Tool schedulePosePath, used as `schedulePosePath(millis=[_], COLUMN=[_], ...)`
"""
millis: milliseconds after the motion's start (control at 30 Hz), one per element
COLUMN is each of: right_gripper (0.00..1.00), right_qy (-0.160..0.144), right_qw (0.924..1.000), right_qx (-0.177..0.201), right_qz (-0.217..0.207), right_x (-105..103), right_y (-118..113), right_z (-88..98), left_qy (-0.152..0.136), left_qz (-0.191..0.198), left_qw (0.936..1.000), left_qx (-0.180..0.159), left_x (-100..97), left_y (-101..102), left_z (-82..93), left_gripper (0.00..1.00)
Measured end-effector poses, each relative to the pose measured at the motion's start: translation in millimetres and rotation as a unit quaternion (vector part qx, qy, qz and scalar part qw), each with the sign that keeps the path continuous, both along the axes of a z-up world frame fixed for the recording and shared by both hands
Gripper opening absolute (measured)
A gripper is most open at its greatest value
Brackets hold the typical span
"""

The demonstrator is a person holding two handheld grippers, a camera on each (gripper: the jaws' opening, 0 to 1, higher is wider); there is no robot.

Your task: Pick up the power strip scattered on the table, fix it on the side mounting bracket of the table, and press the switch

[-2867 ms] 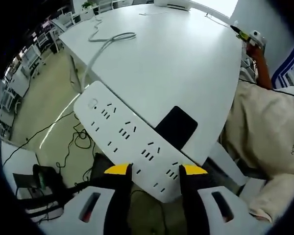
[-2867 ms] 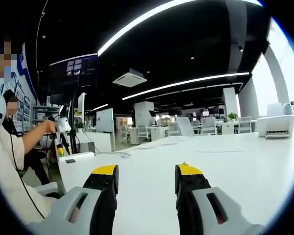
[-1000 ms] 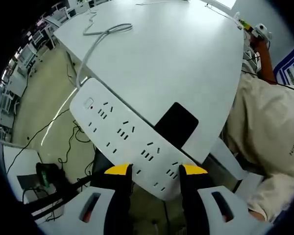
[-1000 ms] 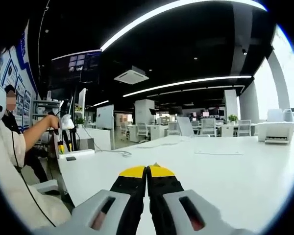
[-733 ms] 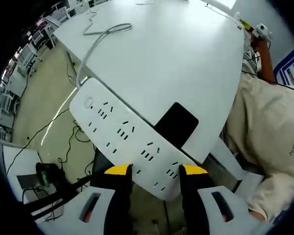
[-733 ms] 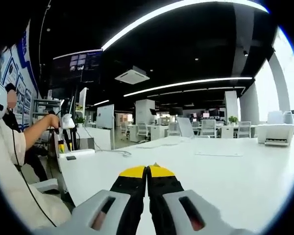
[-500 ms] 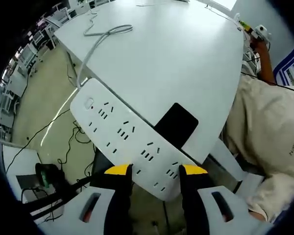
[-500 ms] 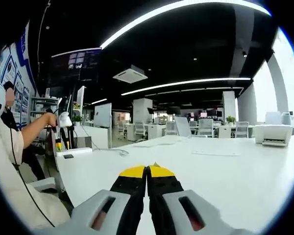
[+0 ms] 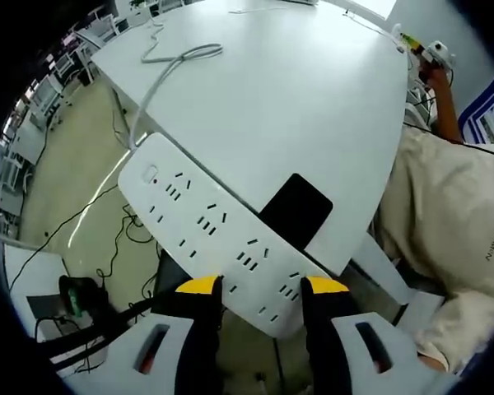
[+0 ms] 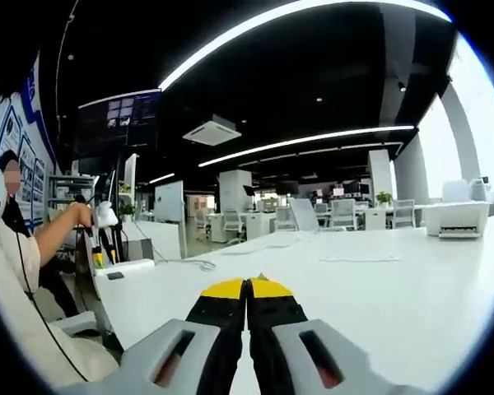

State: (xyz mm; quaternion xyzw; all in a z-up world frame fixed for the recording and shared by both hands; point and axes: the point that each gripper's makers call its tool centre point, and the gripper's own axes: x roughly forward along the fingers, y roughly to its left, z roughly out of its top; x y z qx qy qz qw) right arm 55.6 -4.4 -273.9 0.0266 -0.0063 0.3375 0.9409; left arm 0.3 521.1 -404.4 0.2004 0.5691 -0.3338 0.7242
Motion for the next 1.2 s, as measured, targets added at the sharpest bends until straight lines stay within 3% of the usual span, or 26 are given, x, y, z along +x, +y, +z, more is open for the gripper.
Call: schedulePosePath(millis=[333,433,533,800,1200], right_gripper=[0.00,0.00,0.00,0.00,0.00], right_qy=[-0.008,0.011,0.010,0.012,0.022], right_qw=[0.9999,0.9994,0.9990,0.9990,0.9973], right_qx=[0.005,0.027,0.036,0.031,-0.002], right_qz=[0.006,0.018,0.024,0.031,0.070], right_x=[0,-2,-1,2,16], right_y=[2,6,7,13,58], right_z=[21.4,29.2,38.2,55.0,79.7], left_qy=[0.004,0.003,0.002,0.003,0.010], left_qz=[-0.001,-0.002,-0.001,0.000,-0.003], left_qw=[1.0000,1.0000,1.0000,1.0000,0.9999], left_qx=[0.004,0.002,0.002,0.005,0.011], left_x=[0.2,1.1,1.0,2.0,2.4], left_y=[0,1,1,2,3], left_z=[0.0,0.0,0.1,-0.1,-0.7], left_gripper=[0.43,0.43,0.43,0.43,0.43])
